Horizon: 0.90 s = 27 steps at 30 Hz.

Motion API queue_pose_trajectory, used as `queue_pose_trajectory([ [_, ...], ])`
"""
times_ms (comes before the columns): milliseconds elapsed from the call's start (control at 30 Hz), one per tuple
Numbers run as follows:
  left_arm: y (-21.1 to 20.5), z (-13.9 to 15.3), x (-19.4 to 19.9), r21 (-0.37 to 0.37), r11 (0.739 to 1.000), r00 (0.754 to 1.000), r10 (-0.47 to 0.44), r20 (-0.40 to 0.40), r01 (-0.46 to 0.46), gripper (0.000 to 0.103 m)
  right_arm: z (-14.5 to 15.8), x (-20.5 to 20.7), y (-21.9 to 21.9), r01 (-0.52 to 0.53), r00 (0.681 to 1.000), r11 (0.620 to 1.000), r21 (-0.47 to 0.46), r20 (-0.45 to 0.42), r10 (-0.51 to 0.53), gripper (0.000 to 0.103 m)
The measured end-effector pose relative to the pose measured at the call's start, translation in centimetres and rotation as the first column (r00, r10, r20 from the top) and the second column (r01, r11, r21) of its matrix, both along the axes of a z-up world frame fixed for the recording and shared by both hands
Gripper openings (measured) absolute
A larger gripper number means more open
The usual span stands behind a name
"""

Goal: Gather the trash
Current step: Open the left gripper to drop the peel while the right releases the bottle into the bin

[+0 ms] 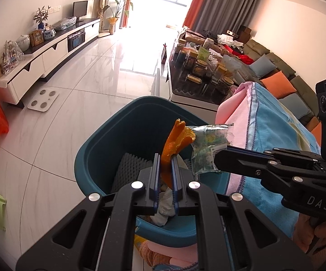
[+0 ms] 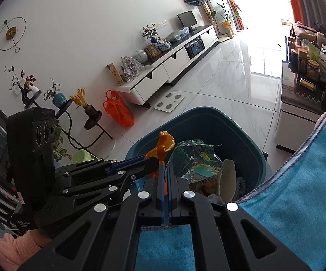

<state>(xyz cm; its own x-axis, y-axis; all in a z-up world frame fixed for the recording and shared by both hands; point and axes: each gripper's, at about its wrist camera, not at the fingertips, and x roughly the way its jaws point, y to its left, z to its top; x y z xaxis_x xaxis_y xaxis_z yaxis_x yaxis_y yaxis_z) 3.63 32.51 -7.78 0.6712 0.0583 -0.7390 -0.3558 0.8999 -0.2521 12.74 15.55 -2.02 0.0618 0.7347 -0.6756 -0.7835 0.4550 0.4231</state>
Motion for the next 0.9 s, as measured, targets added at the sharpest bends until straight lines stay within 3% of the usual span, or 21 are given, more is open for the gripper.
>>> queue_pose_trajectory([
  [433, 0.5, -1.2, 1.4, -0.003, 1.000, 1.000, 0.012, -0.027, -0.012, 0.014, -0.8, 0.8, 1.4, 0.020, 0.999, 0.999, -0.048, -0.034, -0.022, 0.005],
  [633, 0.5, -1.6, 1.7, -0.006, 1.000, 1.000, 0.017, -0.025, -0.017, 0.024, -1.2, 1.1, 1.2, 0.038, 0.997, 0.998, -0.043, -0.061, -0.040, 0.007],
  [733, 0.7, -1.6, 1.7, -0.003, 1.000, 1.000, 0.017, -0.022, -0.017, 0.029, -1.3, 1.3, 1.0, 0.044, 0.997, 0.998, -0.043, -0.064, -0.047, 0.017],
  [900, 0.4, -1.1, 1.2, 0.014, 1.000, 1.000, 0.025, 0.006, -0.025, 0.045, -1.3, 1.4, 0.6, 0.059, 0.996, 0.998, -0.033, -0.069, -0.061, 0.019],
])
